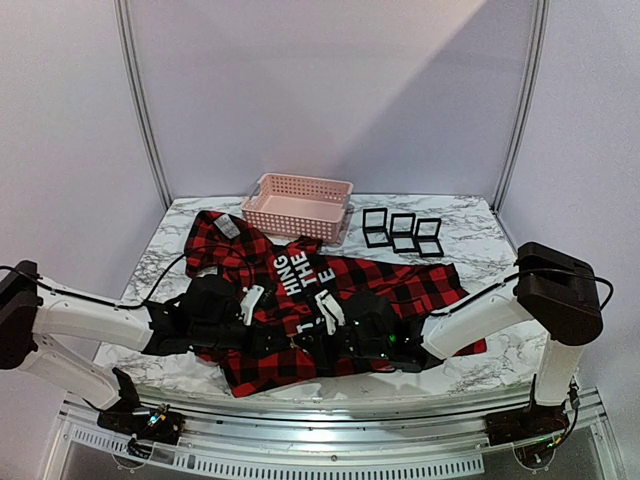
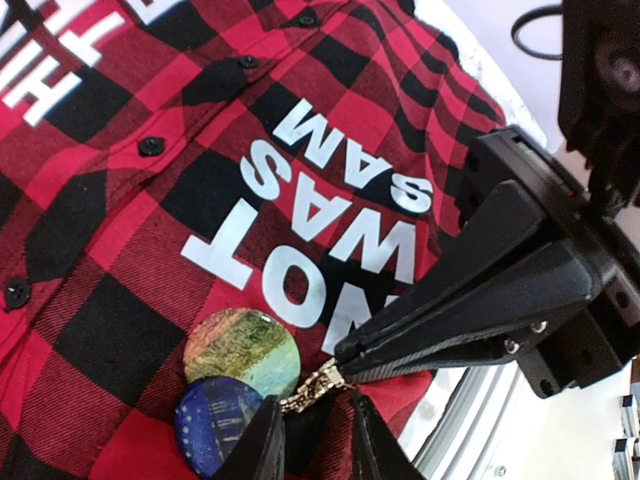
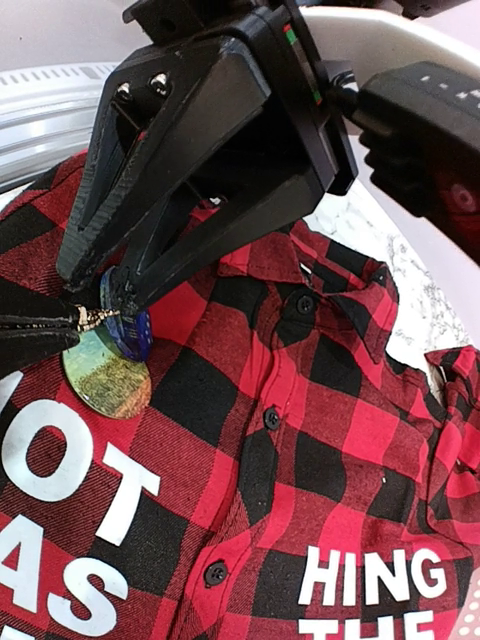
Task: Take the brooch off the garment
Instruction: Open the brooch with the flattened clothing.
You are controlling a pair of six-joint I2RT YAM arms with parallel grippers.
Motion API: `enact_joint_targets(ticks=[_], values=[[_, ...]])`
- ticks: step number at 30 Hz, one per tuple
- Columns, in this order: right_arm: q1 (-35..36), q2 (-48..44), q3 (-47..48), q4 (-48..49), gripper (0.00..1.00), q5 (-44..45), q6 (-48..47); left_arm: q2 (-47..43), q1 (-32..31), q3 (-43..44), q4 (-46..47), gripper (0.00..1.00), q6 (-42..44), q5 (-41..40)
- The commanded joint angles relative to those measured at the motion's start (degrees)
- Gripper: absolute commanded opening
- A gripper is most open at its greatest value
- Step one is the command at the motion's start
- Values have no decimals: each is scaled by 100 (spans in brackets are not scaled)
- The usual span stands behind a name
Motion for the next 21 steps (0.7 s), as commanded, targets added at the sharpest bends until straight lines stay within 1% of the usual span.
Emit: enact_joint_targets(ticks=[1, 8, 15, 21], values=[[38, -219, -97, 171, 0, -150, -5, 93, 24, -139, 241, 26, 71, 40], [39, -238, -99, 197, 0, -204, -9, 74, 167, -241, 352, 28, 122, 60], [41, -247, -115, 233, 0, -279, 0, 13, 290, -345, 610, 32, 148, 489], [35, -225, -122, 283, 0, -336, 23, 53, 312, -387, 696, 30, 154, 655]])
